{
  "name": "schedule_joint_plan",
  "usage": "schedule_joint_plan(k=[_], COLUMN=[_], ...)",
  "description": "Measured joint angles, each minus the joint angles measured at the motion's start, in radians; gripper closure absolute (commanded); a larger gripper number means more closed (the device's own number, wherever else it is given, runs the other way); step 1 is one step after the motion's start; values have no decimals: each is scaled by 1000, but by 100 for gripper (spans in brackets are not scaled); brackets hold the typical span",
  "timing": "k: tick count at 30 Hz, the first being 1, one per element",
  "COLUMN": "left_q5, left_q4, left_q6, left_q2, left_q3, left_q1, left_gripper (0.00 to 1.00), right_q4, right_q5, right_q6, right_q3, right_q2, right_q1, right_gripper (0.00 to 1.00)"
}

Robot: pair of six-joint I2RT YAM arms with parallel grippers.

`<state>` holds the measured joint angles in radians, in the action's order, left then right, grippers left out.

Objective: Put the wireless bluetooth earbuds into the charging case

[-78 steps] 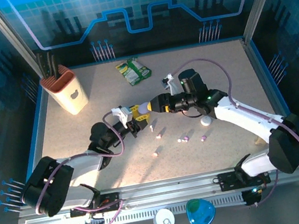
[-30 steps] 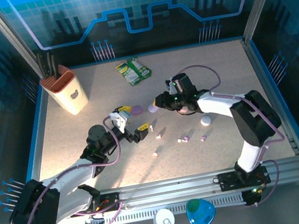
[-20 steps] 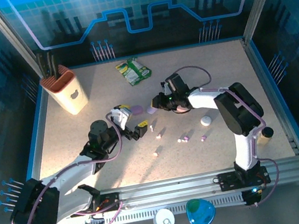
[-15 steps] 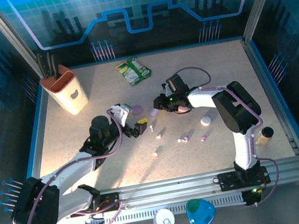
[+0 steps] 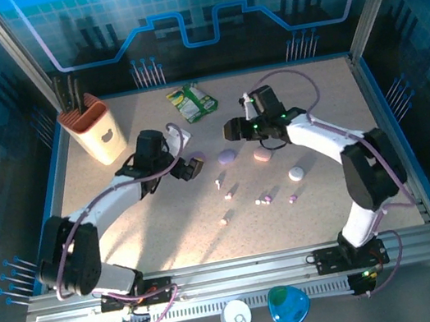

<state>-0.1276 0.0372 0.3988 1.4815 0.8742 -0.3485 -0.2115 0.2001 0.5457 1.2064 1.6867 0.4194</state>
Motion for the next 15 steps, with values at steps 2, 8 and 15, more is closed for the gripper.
schedule_joint_plan(k=[2, 8, 15], left_q5=[-2, -52, -186], left_q4=[33, 140, 307], left_q6=[76, 309, 490], left_q2=[58, 232, 397], left_q3=[34, 136, 392], left_q1=[0, 35, 129], left_gripper=[1, 1, 1], right_q4=[-4, 58, 81], right_q5=[2, 125, 208], right_q6=[-13, 32, 69], right_q3=[-40, -258, -394], right_q2=[-70, -257, -399], right_q1=[-6, -64, -122], right_gripper=[30, 30, 30])
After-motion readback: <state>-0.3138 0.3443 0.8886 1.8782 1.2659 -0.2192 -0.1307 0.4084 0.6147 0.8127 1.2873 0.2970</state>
